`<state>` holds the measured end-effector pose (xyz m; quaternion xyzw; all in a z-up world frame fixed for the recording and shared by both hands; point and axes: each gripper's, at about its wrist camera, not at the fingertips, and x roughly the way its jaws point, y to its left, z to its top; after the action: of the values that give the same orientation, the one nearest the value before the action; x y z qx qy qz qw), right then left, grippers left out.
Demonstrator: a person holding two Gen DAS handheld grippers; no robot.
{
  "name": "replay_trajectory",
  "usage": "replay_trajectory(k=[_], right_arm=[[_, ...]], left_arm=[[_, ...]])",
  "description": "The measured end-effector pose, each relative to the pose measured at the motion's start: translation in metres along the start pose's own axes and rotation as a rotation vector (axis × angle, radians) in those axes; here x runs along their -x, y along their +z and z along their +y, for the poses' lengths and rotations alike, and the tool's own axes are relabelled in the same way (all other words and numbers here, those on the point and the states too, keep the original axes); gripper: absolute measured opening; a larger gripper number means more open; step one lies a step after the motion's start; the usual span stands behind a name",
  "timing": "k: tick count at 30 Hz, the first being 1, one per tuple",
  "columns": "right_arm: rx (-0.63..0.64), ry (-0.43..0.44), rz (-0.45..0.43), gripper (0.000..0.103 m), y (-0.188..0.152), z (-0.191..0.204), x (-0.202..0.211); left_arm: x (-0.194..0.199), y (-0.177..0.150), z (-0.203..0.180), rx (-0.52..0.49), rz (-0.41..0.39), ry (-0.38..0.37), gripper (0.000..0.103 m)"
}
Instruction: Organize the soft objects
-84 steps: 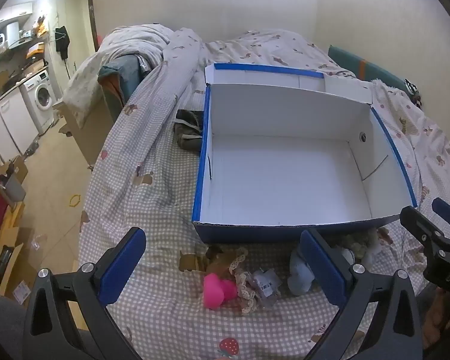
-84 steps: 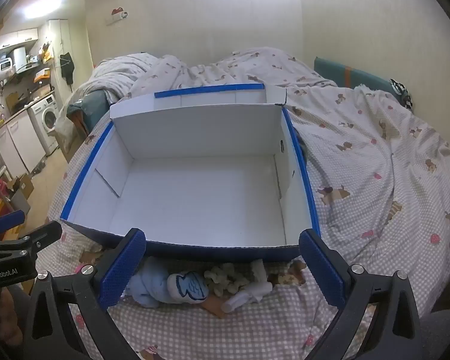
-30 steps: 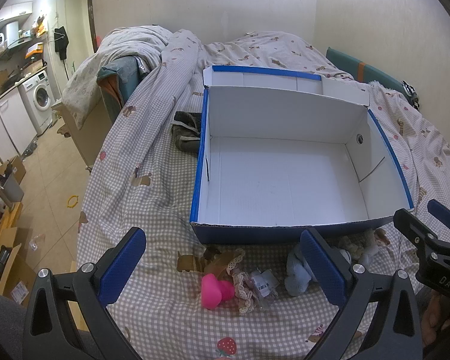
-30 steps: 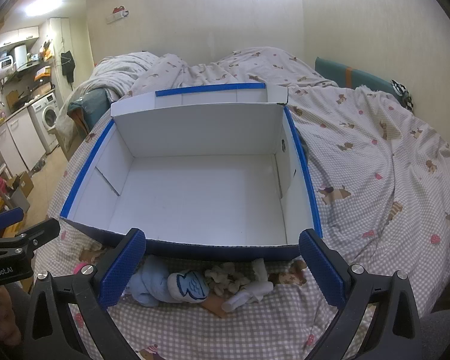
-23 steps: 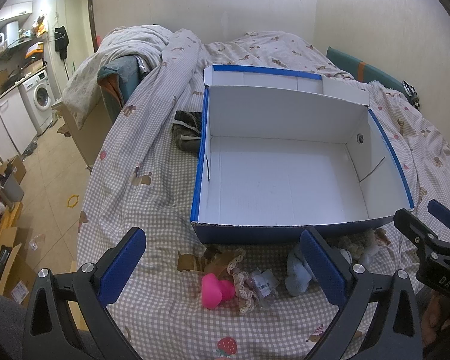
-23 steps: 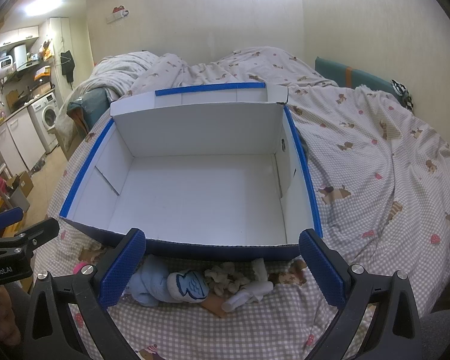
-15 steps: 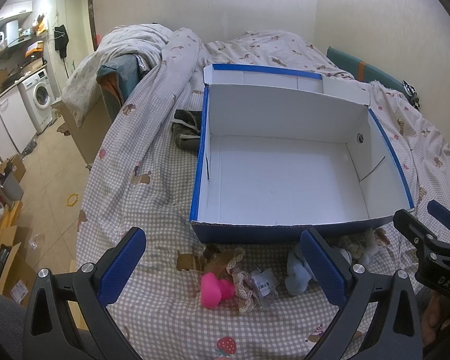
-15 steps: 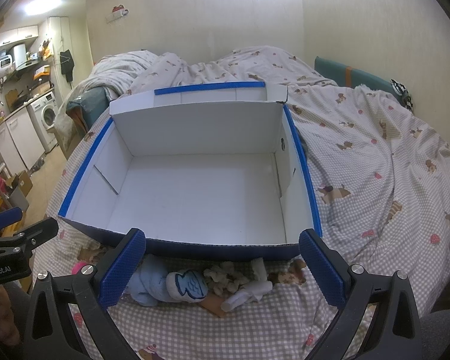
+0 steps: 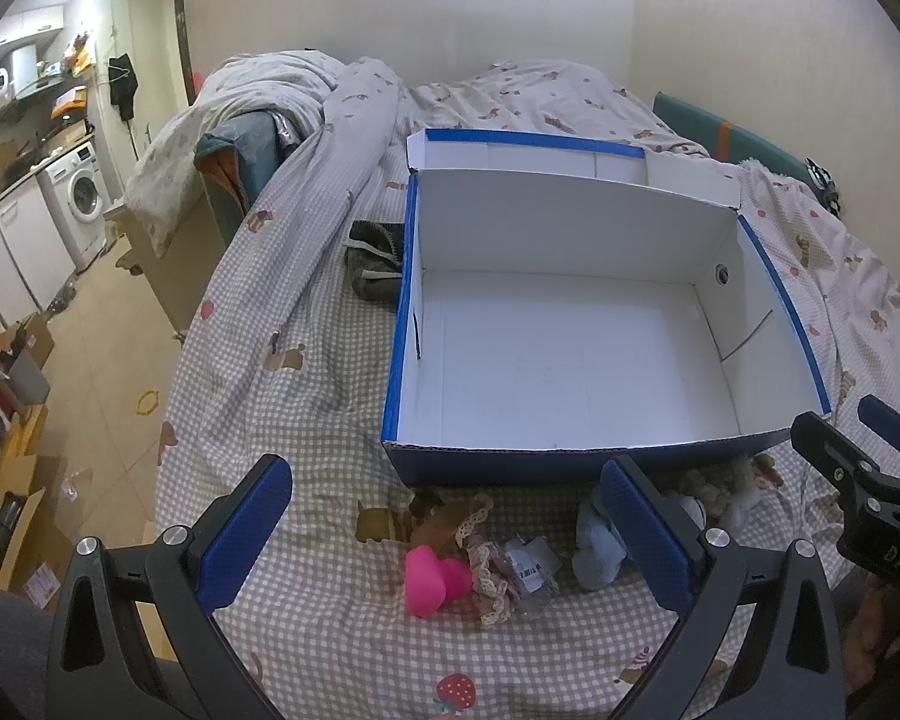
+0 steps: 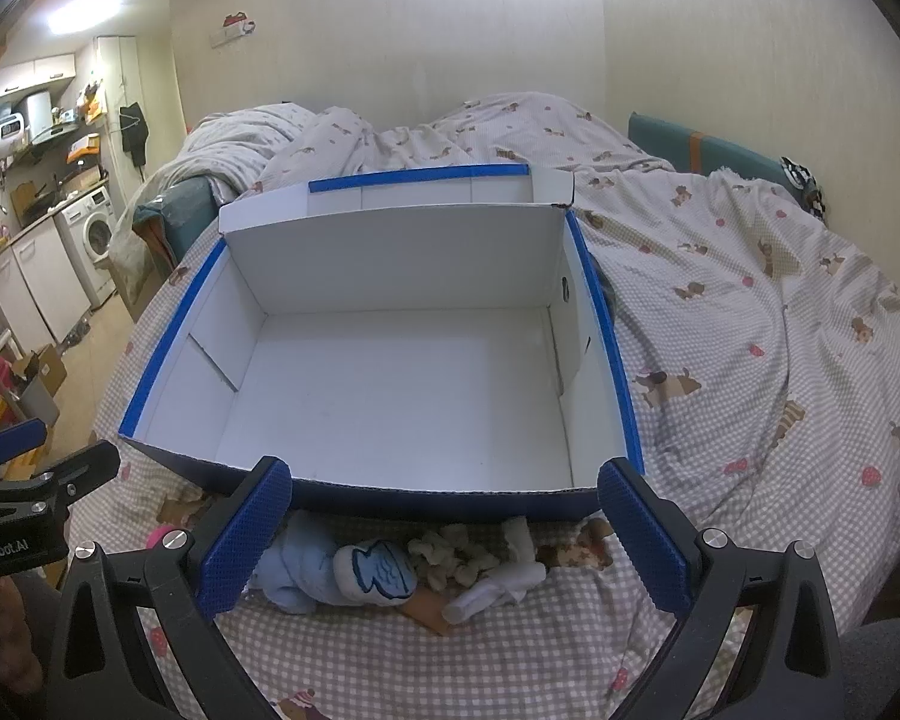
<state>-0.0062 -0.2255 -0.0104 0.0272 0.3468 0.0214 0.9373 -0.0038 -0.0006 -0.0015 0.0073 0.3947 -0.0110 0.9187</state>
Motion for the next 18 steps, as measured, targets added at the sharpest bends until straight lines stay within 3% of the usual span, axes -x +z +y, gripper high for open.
replay_trajectory(k=[18], right_arm=[[0.002, -0.003, 0.004, 0.103, 0.0005, 0.0000, 0.0005]], left_arm=[[0.0002, 0.0021, 0.0010, 0.001, -0.001, -0.001, 0.103]])
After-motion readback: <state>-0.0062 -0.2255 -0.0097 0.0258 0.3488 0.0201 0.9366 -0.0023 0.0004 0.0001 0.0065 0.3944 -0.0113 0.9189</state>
